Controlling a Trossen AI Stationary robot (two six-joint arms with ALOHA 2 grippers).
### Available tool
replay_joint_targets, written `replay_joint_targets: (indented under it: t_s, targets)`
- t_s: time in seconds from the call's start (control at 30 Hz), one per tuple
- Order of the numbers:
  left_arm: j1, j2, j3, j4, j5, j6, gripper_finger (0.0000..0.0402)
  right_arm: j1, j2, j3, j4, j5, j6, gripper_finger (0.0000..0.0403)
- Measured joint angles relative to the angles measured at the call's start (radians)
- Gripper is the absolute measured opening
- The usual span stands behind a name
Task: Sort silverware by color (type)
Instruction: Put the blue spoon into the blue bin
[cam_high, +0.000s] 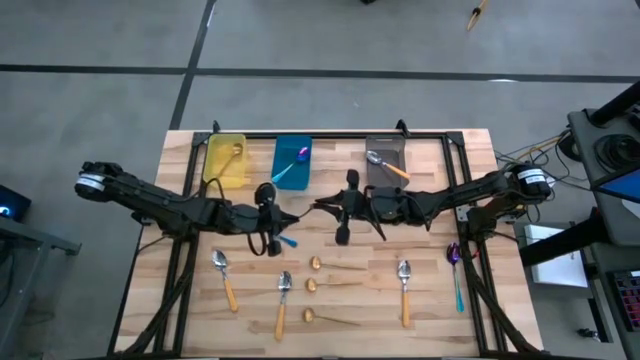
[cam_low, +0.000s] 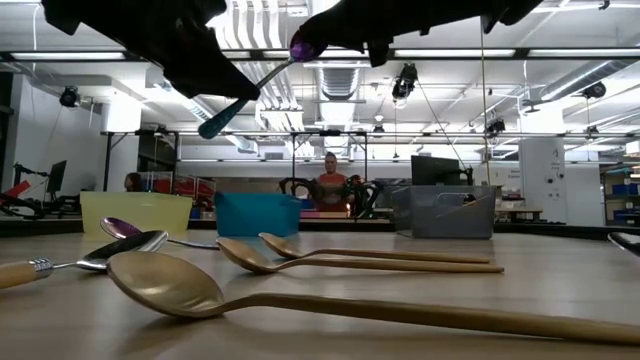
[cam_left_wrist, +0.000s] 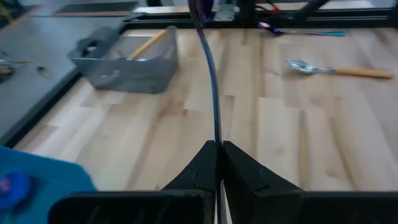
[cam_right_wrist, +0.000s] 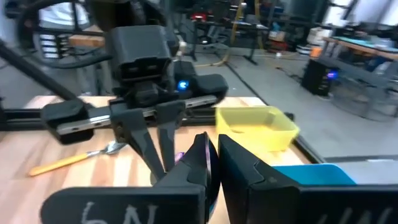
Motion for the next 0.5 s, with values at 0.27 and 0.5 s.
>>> replay_joint_targets:
  t_s: [0.27,0.5]
  targets:
    - [0.003,0.000,0.000,0.003,-0.063,0.051,0.0034,0.001,0.000,0.000,-0.004,0.069,0.018,0.0011]
    - [0.006,0.000,0.000,-0.002,-0.071,0.063,0.0106,0.004,0.000,0.000,-0.025,0.085,0.020,0.0010]
